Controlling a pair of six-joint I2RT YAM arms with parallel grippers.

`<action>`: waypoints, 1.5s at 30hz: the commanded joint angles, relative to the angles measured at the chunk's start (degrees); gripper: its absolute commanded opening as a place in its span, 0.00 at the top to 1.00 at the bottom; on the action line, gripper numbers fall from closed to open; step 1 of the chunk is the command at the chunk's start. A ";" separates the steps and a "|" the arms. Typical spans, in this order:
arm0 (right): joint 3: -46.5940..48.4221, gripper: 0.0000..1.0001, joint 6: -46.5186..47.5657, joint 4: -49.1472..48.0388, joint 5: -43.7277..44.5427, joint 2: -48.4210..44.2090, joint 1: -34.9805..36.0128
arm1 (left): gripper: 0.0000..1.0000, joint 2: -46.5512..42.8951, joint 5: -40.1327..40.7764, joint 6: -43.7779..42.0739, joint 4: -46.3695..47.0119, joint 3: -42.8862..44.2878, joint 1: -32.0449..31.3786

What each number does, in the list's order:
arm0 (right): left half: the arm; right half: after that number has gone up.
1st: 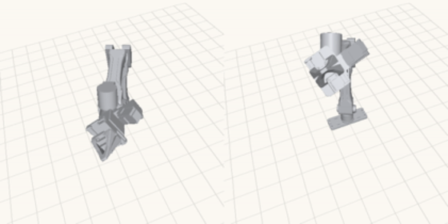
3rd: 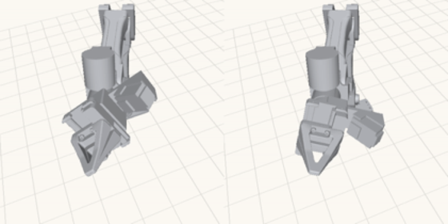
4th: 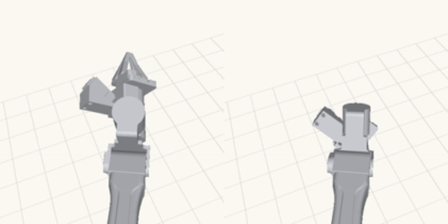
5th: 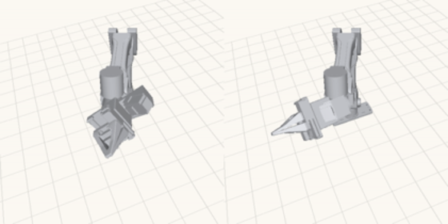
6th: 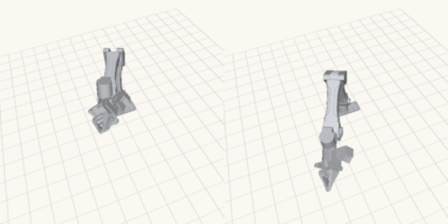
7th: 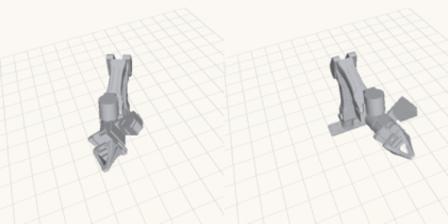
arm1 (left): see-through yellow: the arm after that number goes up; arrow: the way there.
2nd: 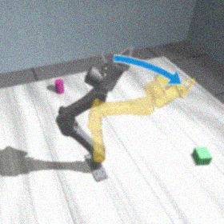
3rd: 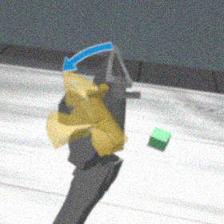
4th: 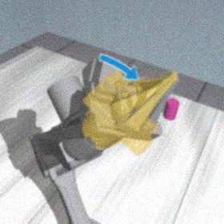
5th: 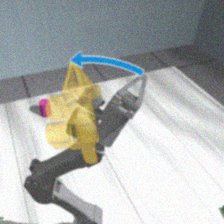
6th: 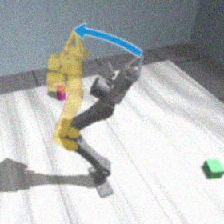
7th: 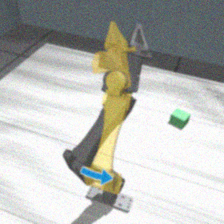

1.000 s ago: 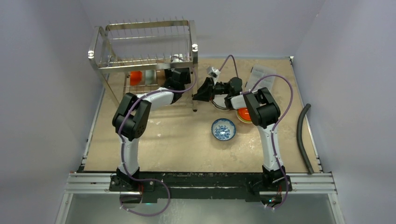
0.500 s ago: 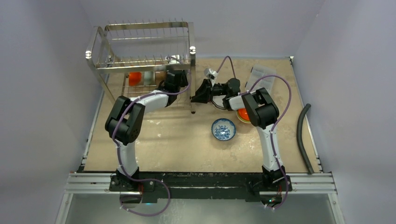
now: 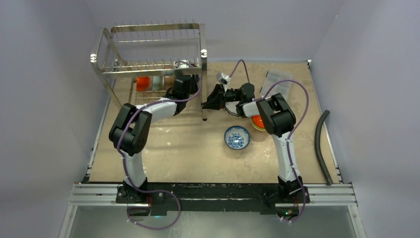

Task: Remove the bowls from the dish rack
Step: Pick up the bowl from the dish rack.

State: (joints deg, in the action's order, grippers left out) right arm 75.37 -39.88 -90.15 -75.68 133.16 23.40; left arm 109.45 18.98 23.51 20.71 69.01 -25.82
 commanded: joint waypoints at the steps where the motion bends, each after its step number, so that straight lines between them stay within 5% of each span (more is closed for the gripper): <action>1: -0.32 1.00 -4.15 -28.15 -1.49 -1.86 2.88 | 0.63 -3.30 -3.24 -1.34 5.47 -1.22 1.46; 20: -0.22 1.00 -4.45 -28.16 -1.66 -1.77 2.88 | 0.64 4.02 -20.96 -21.95 2.68 5.11 3.32; 29: -0.23 1.00 -4.43 -28.15 -1.58 -1.84 2.85 | 0.65 6.40 -21.60 -25.08 2.58 6.82 3.76; 36: -0.23 1.00 -4.42 -28.15 -1.66 -1.78 2.82 | 0.99 3.42 -26.13 -25.70 4.92 4.44 3.83; 45: -0.40 1.00 -4.27 -28.18 -1.58 -2.03 2.79 | 1.00 -2.78 -32.56 -21.02 11.74 -1.04 4.03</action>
State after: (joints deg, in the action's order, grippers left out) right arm 75.37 -39.88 -90.21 -75.79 133.16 23.46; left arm 112.46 -9.15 -0.14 26.30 69.91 -21.74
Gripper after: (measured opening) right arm 0.248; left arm 0.039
